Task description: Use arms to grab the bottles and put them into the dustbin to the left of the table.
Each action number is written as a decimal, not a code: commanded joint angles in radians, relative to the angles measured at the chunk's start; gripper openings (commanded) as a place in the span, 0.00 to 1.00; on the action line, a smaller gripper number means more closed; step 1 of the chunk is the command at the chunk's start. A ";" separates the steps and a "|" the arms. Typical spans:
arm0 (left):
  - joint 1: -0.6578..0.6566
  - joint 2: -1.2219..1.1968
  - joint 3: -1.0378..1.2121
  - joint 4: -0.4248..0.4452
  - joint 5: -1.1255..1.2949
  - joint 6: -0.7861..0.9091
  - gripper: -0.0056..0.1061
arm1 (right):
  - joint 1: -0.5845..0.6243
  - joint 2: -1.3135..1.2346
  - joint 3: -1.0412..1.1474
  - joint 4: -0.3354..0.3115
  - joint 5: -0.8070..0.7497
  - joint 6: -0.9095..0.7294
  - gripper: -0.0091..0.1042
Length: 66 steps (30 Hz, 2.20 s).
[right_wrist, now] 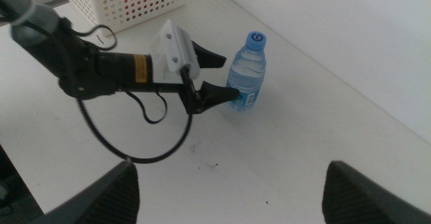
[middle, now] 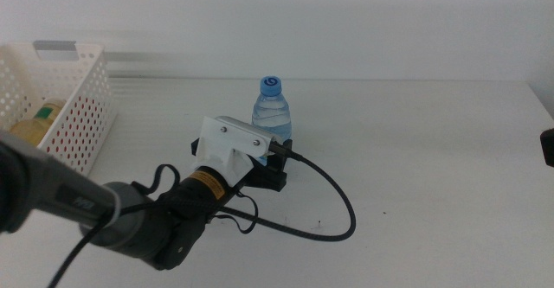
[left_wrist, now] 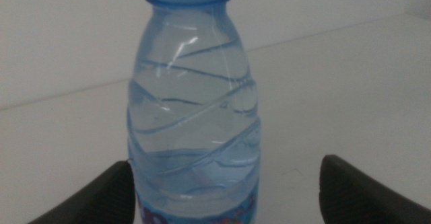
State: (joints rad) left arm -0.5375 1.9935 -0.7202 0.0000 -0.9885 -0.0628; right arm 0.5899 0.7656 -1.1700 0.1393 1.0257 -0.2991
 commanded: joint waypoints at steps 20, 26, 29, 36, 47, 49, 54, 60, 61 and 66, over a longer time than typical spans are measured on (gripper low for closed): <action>0.070 0.183 -0.293 0.086 0.060 -0.076 0.89 | -0.002 -0.003 -0.008 0.000 -0.008 -0.009 0.90; 0.070 0.185 -0.337 0.079 0.157 -0.070 0.88 | -0.002 -0.003 -0.008 0.000 -0.008 -0.009 0.90; 0.070 0.187 -0.340 0.074 0.169 -0.068 0.85 | -0.002 -0.003 -0.008 0.000 -0.008 -0.009 0.90; 0.070 0.172 -0.340 0.116 0.167 -0.138 0.49 | -0.002 -0.003 -0.008 0.000 -0.008 -0.009 0.90; 0.079 -0.226 -0.314 0.166 0.678 -0.155 0.08 | -0.002 -0.003 -0.008 0.000 -0.008 -0.009 0.90; 0.095 -0.306 -0.322 0.218 0.792 -0.158 0.07 | -0.002 -0.003 -0.008 0.000 -0.008 -0.009 0.90; 0.170 -0.428 -0.416 0.228 1.138 -0.164 0.06 | -0.002 -0.003 -0.008 0.000 -0.008 -0.009 0.90; 0.325 -0.434 -0.665 0.014 1.529 0.171 0.06 | -0.002 -0.003 -0.008 0.000 -0.008 -0.009 0.90; 0.367 -0.426 -0.711 -0.055 1.587 0.226 0.06 | -0.002 -0.003 -0.008 0.000 -0.008 -0.009 0.90; 0.553 -0.328 -0.900 -0.175 1.801 0.361 0.06 | -0.002 -0.003 -0.008 0.000 -0.008 -0.009 0.90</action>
State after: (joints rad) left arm -0.0381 1.6366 -1.5626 -0.1377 0.7634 0.2565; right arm 0.5899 0.7656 -1.1700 0.1424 1.0257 -0.2991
